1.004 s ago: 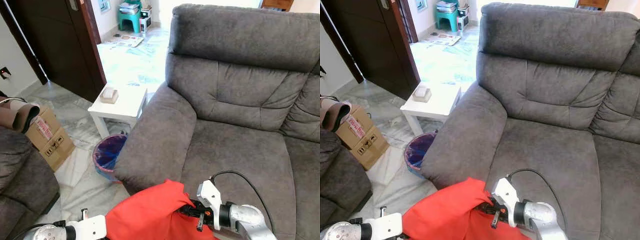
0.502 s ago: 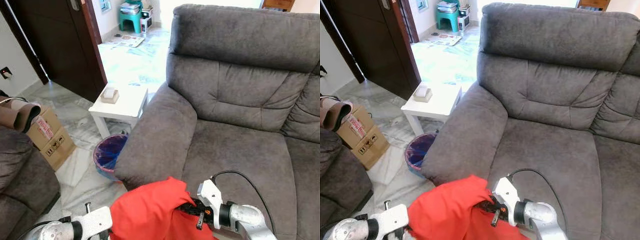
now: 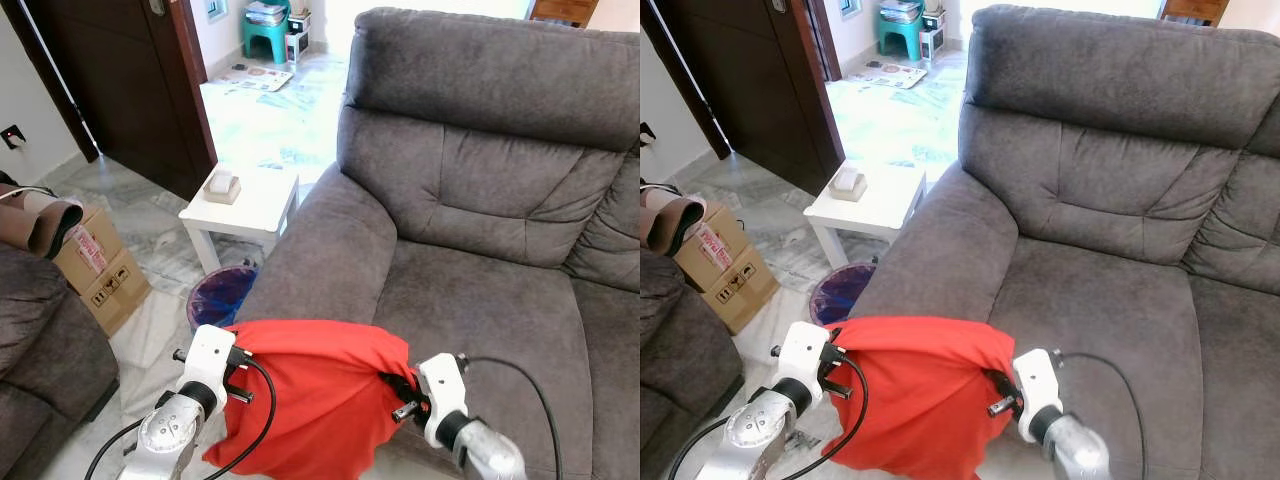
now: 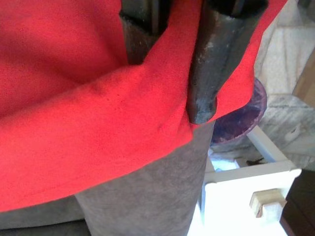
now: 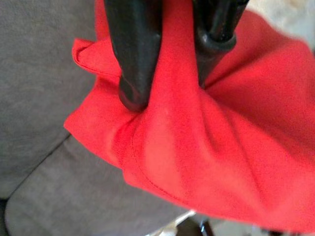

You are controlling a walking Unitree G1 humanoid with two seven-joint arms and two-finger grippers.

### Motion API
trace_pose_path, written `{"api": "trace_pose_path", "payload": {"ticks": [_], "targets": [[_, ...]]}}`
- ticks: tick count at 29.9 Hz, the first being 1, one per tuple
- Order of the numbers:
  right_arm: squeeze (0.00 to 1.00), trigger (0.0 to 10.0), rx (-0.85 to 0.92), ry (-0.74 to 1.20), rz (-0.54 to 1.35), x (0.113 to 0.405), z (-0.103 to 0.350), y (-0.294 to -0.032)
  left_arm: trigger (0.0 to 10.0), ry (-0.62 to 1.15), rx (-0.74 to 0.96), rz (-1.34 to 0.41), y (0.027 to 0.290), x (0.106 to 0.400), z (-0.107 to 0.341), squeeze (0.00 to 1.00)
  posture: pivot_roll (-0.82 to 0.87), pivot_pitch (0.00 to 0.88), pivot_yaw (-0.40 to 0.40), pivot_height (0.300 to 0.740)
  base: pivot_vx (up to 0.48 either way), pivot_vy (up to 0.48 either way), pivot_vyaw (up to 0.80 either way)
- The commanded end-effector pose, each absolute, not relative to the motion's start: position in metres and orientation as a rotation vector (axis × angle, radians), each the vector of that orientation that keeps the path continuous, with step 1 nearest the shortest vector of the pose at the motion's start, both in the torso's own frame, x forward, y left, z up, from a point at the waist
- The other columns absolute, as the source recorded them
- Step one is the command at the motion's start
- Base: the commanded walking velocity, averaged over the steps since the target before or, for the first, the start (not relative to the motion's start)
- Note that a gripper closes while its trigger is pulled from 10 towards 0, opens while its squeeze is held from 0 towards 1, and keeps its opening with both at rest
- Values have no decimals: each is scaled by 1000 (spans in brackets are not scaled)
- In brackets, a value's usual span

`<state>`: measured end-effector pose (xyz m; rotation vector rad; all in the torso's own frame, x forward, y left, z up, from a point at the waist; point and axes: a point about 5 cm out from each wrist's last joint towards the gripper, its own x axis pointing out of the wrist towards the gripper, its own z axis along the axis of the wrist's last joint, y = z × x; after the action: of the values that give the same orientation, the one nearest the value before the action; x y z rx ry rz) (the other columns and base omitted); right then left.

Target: Move the pillow to the sofa from floor

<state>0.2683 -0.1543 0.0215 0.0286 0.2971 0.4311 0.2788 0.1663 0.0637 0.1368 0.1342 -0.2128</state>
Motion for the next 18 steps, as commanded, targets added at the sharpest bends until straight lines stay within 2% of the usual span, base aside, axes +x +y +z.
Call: {"api": "trace_pose_path", "payload": {"ticks": [1, 3, 8, 11, 18], "targets": [[0, 10000, 58, 225, 288, 273, 34, -174, 10000, 41, 154, -111, 183, 284, 84, 0, 42, 136, 25, 740, 0, 0, 0], [0, 10000, 67, 191, 217, 271, 36, -169, 10000, -5, 152, -117, 174, 286, 92, 0, 36, 136, 24, 740, 0, 0, 0], [0, 10000, 94, 146, 179, 272, 44, -161, 10000, -49, 160, -129, 167, 283, 100, 0, 34, 135, 21, 740, 0, 0, 0], [0, 10000, 84, 131, 166, 274, 48, -160, 10000, -50, 156, -122, 167, 283, 100, 0, 37, 134, 17, 740, 0, -362, 0], [0, 10000, 93, 117, 61, 279, 52, -173, 10000, -49, 182, -137, 165, 282, 99, 0, 38, 138, 13, 740, 0, -449, -761]]}}
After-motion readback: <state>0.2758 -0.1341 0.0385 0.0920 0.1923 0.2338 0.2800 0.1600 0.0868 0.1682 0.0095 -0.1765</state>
